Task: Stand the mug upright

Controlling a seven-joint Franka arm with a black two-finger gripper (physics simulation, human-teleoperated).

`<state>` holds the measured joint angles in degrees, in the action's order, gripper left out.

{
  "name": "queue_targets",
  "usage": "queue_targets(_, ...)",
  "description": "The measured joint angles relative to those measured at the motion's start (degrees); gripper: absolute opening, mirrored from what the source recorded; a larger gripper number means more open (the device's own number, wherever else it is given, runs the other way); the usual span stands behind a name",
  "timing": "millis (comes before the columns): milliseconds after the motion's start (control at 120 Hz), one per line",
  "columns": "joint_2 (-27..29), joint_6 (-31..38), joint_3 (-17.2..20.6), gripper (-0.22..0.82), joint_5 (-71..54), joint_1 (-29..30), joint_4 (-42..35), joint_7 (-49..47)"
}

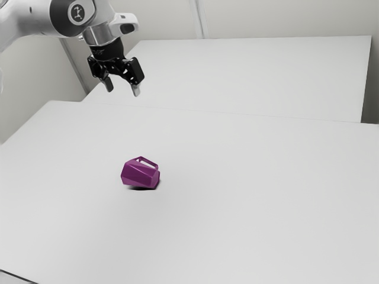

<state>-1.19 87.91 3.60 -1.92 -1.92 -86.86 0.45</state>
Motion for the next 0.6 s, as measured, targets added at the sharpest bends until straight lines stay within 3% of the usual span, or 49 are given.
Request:
queue_targets(417,3.3,0.0,0.3,0.60,0.2,-1.0,-3.1,-0.3)
queue_targets(600,4.3,-0.5,0.5,0.60,2.8,5.1,-4.9,0.2)
